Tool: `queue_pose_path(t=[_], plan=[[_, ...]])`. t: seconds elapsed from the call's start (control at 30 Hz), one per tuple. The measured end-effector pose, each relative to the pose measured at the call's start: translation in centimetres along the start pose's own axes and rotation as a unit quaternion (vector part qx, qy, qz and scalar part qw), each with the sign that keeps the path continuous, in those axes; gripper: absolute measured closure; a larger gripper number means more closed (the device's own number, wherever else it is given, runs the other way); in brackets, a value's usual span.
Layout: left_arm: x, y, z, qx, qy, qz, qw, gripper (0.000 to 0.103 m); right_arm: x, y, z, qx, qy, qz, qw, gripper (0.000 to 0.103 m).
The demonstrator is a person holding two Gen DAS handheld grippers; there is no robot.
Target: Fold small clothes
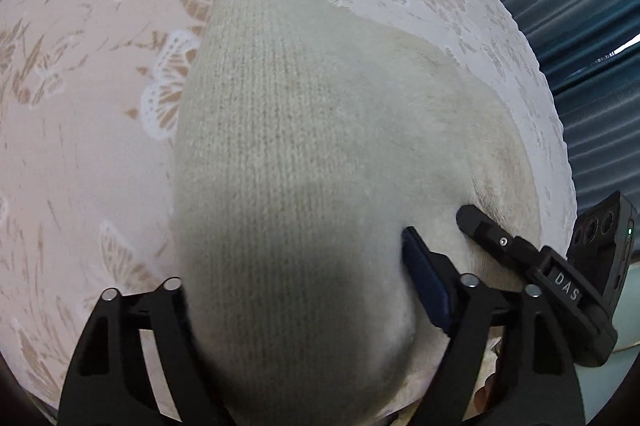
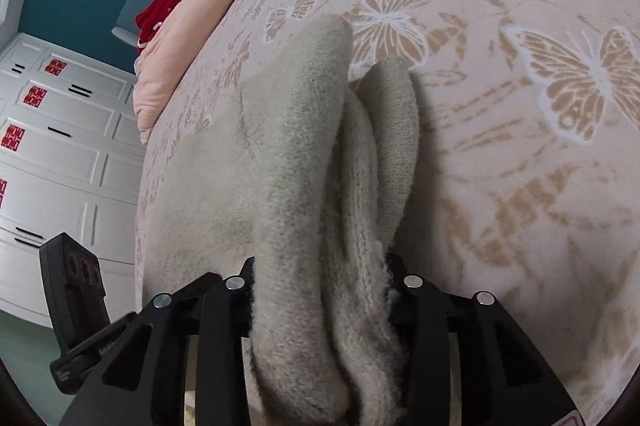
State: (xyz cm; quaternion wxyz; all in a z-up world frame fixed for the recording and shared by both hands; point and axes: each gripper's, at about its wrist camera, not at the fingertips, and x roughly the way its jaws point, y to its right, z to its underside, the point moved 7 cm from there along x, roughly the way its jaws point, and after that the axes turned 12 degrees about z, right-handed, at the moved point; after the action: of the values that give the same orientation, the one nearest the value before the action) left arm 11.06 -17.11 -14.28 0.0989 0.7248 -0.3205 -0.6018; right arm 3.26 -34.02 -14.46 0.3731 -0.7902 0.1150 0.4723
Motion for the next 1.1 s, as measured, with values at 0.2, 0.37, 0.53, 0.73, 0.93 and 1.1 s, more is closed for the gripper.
queue_pose_path(t=[0.2, 0.37, 0.53, 0.73, 0.93, 1.1], plan=[[-4.0, 4.2, 1.0, 0.076, -0.001, 0.005, 0.9971, 0.050, -6.3, -2.4, 1.9, -0.028, 0.052, 0.012, 0.998, 0.069], [-8.0, 7.9, 3.0, 0.119, 0.017, 0.022, 0.9925, 0.050, -12.7, -3.0, 3.8, -0.032, 0.101, 0.012, 0.994, 0.069], [-12.4, 11.0, 5.0, 0.154, 0.044, 0.045, 0.9861, 0.050, -18.8, -3.8, 5.4, -0.051, 0.147, 0.010, 0.988, 0.069], [-18.1, 12.8, 6.0, 0.185, 0.088, 0.051, 0.9774, 0.050, -23.4, -7.6, 6.7, -0.089, 0.194, -0.001, 0.977, 0.069], [-24.6, 12.6, 6.0, 0.204, 0.148, 0.052, 0.9663, 0.050, -26.9, -13.1, 8.2, -0.134, 0.238, -0.025, 0.962, 0.068], [-30.7, 11.4, 5.6, 0.215, 0.214, 0.052, 0.9515, 0.050, -29.4, -18.4, 8.8, -0.175, 0.268, -0.064, 0.945, 0.068]])
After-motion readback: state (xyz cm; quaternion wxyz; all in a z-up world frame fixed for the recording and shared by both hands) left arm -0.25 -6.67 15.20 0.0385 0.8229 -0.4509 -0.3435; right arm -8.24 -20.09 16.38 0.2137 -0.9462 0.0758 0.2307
